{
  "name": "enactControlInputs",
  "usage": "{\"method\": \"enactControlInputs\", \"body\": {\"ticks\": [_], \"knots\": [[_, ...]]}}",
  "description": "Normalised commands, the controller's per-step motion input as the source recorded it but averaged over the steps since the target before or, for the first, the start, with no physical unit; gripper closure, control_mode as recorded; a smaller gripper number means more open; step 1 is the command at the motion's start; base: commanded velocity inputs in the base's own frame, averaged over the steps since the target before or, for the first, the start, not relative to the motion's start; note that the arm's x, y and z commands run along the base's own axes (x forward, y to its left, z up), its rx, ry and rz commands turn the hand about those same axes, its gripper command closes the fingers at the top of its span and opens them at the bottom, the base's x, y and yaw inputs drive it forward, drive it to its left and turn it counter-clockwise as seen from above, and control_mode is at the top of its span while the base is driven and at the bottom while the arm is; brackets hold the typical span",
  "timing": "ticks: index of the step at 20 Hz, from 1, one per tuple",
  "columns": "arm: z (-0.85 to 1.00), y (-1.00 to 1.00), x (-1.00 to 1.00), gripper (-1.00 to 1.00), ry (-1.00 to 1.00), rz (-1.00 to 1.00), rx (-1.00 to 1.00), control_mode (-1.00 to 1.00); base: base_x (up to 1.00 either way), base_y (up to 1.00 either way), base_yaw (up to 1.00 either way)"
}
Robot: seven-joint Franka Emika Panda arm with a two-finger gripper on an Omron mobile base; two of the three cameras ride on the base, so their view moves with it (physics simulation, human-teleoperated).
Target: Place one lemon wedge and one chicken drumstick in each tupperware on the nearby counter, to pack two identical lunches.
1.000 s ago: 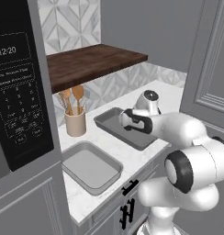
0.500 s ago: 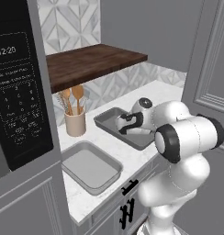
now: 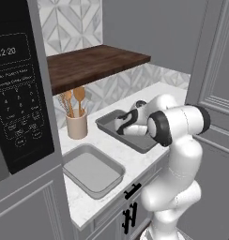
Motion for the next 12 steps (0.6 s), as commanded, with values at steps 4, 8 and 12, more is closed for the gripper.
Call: {"method": "enactControlInputs", "body": {"ticks": [4,8,12], "knots": [[-0.14,0.00,0.63,-1.00,0.00,0.00,0.00,-1.00,0.00,0.00,0.00],[0.14,0.03,0.04,-1.00,0.00,0.00,0.00,-1.00,0.00,0.00,0.00],[0.71,0.03,-0.49,-1.00,-0.03,0.00,0.00,-1.00,0.00,0.00,0.00]]}}
